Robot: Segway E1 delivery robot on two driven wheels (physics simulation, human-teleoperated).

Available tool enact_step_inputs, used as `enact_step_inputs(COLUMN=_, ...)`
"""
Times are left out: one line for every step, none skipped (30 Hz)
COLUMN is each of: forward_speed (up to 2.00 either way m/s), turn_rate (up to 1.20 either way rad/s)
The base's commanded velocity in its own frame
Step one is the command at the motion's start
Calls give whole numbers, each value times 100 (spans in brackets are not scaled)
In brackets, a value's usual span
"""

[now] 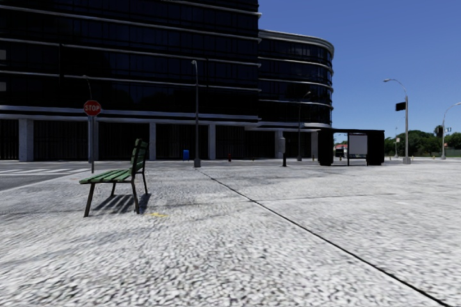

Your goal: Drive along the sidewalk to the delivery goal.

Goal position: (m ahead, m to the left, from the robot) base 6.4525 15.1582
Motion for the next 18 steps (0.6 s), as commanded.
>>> enact_step_inputs(forward_speed=200, turn_rate=0)
enact_step_inputs(forward_speed=200, turn_rate=0)
enact_step_inputs(forward_speed=200, turn_rate=0)
enact_step_inputs(forward_speed=200, turn_rate=0)
enact_step_inputs(forward_speed=200, turn_rate=0)
enact_step_inputs(forward_speed=200, turn_rate=0)
enact_step_inputs(forward_speed=200, turn_rate=0)
enact_step_inputs(forward_speed=200, turn_rate=0)
enact_step_inputs(forward_speed=200, turn_rate=0)
enact_step_inputs(forward_speed=200, turn_rate=0)
enact_step_inputs(forward_speed=200, turn_rate=0)
enact_step_inputs(forward_speed=200, turn_rate=0)
enact_step_inputs(forward_speed=200, turn_rate=0)
enact_step_inputs(forward_speed=200, turn_rate=0)
enact_step_inputs(forward_speed=200, turn_rate=0)
enact_step_inputs(forward_speed=200, turn_rate=0)
enact_step_inputs(forward_speed=200, turn_rate=0)
enact_step_inputs(forward_speed=200, turn_rate=0)
